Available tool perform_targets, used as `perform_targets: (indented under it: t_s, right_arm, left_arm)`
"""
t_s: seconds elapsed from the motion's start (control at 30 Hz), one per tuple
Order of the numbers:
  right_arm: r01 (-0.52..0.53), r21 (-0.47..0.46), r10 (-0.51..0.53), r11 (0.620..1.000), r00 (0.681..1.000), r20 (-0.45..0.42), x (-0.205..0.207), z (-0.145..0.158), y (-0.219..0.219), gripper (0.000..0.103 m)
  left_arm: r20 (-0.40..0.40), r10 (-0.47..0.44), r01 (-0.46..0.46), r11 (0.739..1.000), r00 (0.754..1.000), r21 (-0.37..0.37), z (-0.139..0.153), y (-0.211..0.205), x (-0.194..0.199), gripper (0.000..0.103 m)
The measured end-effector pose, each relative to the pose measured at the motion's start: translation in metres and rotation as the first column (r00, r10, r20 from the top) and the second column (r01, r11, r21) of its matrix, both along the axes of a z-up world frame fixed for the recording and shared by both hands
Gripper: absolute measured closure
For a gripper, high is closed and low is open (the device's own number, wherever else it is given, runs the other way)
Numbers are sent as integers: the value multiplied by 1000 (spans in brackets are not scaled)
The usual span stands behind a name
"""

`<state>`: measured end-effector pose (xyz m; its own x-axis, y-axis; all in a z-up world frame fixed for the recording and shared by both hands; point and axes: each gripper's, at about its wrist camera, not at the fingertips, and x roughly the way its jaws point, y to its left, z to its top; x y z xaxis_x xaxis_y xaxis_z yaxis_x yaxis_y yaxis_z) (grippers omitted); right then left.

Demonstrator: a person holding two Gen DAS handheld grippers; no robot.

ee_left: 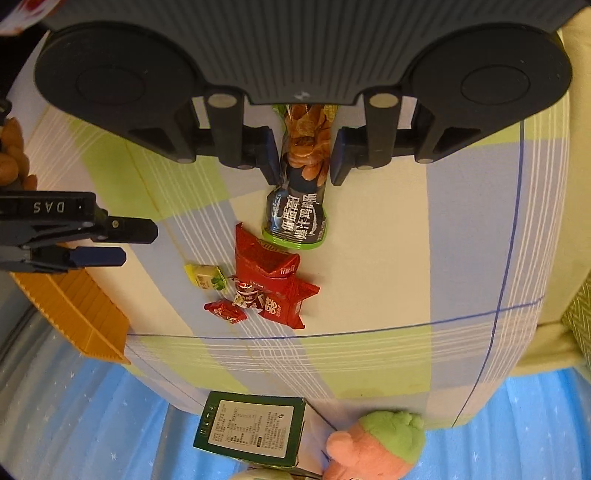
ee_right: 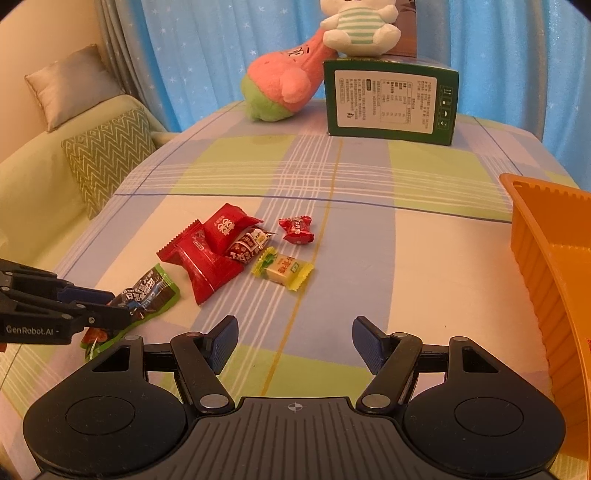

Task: Organize snacks
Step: 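Grasp the yellow-green candy with the right tool while the left tool holds the snack bag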

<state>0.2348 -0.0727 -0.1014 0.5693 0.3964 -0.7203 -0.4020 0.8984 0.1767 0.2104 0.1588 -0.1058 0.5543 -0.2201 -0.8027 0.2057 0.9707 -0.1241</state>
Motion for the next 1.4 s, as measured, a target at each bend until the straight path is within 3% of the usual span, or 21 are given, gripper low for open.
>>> perform_targets:
  t_s: [0.23, 0.4, 0.73, 0.83, 0.97, 1.03, 1.1, 1.4]
  right_arm:
    - [-5, -10, 5, 1000, 1000, 12, 4, -1, 0, 34]
    - [-37, -25, 38, 999, 998, 43, 14, -2, 2, 34]
    - [-220, -137, 238, 966, 962, 135, 37, -20, 24, 34]
    - [-257, -158, 279, 954, 950, 138, 47, -26, 30, 48]
    - [-290, -154, 312, 945, 939, 145, 56, -30, 36, 52]
    - [-314, -158, 337, 936, 930, 146, 57, -29, 38, 61]
    - [-328, -165, 350, 930, 927, 134, 55, -28, 41, 81]
    - [-225, -127, 240, 966, 964, 115, 17, -14, 25, 83]
  left_arm:
    - [23, -95, 89, 981, 995, 171, -9, -24, -3, 76]
    - [39, -76, 70, 987, 996, 145, -7, -21, -7, 77]
    - [61, -8, 4, 998, 998, 67, 4, -14, -9, 77]
    - [64, 4, -7, 999, 998, 49, 5, -13, -9, 77]
    - [58, 10, -13, 999, 998, 40, 4, -12, -10, 77]
    - [56, 14, -16, 999, 998, 36, 4, -12, -11, 77]
    - [56, 19, -21, 999, 998, 31, 5, -12, -12, 77]
    - [50, 31, -33, 999, 998, 28, 17, -25, -21, 77]
